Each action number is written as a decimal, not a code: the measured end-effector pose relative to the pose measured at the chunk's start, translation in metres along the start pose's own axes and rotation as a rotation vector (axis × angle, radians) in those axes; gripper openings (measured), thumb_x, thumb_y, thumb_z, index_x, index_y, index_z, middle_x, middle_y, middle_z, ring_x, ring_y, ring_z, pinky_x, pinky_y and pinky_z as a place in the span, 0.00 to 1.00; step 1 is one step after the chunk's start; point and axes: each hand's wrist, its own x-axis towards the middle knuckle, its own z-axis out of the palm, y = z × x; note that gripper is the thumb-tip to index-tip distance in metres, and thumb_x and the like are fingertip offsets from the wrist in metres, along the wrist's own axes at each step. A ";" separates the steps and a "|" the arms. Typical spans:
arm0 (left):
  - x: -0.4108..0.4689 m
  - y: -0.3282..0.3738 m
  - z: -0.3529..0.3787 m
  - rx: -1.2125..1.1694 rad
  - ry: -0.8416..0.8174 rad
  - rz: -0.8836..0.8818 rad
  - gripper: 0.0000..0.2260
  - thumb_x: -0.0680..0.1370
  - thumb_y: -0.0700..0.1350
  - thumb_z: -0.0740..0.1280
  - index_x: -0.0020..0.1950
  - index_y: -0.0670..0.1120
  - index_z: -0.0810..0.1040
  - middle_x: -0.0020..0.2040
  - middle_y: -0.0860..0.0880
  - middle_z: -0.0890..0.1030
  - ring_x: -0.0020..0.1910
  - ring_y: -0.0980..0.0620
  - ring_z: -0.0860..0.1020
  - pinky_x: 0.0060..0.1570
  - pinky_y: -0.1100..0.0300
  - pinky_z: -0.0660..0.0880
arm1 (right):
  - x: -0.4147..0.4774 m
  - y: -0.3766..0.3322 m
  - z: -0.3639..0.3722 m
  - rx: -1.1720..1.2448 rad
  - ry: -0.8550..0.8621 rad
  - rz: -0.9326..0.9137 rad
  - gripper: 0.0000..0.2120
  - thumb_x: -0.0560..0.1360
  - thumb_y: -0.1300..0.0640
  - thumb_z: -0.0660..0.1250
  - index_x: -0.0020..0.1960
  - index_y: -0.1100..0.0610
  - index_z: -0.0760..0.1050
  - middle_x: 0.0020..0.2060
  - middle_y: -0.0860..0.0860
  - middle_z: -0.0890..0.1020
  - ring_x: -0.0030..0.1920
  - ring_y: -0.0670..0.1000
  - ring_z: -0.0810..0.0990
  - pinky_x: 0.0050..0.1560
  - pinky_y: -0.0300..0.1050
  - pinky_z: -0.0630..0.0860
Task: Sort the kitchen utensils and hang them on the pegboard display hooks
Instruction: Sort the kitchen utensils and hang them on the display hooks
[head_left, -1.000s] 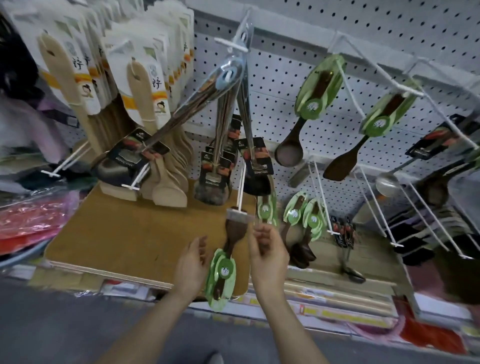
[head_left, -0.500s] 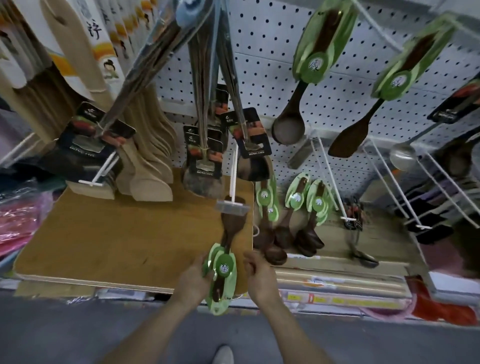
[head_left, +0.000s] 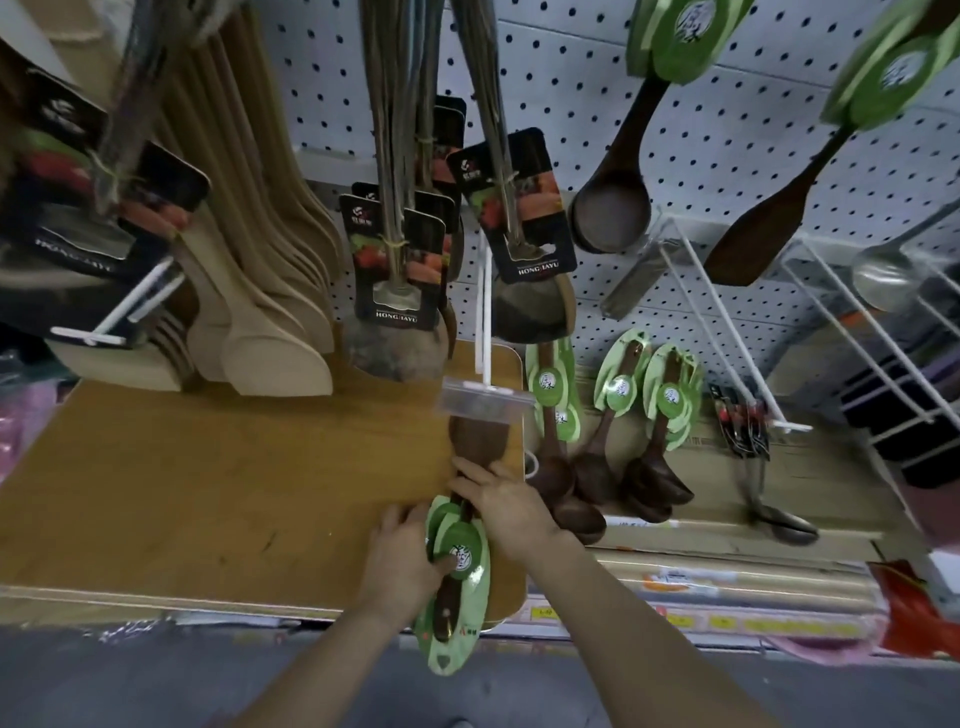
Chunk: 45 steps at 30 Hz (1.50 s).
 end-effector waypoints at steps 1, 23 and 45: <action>0.001 0.000 0.000 0.009 -0.003 0.006 0.26 0.71 0.51 0.73 0.68 0.52 0.71 0.61 0.48 0.71 0.63 0.46 0.70 0.65 0.55 0.65 | 0.002 0.001 -0.002 -0.047 0.012 -0.030 0.23 0.80 0.67 0.55 0.72 0.52 0.68 0.77 0.48 0.61 0.65 0.58 0.67 0.61 0.54 0.73; -0.073 0.018 -0.063 -0.654 0.095 -0.163 0.10 0.77 0.42 0.69 0.58 0.44 0.76 0.50 0.51 0.82 0.52 0.50 0.79 0.45 0.71 0.72 | -0.070 -0.071 -0.043 0.538 0.175 0.259 0.12 0.74 0.52 0.71 0.57 0.48 0.79 0.50 0.50 0.85 0.52 0.55 0.80 0.45 0.40 0.68; -0.179 0.159 -0.063 -0.999 -0.380 -0.001 0.10 0.81 0.38 0.62 0.61 0.48 0.69 0.45 0.46 0.81 0.32 0.55 0.79 0.26 0.63 0.73 | -0.270 -0.098 -0.141 0.471 0.192 0.584 0.19 0.73 0.51 0.70 0.30 0.53 0.64 0.37 0.61 0.79 0.46 0.61 0.79 0.35 0.46 0.61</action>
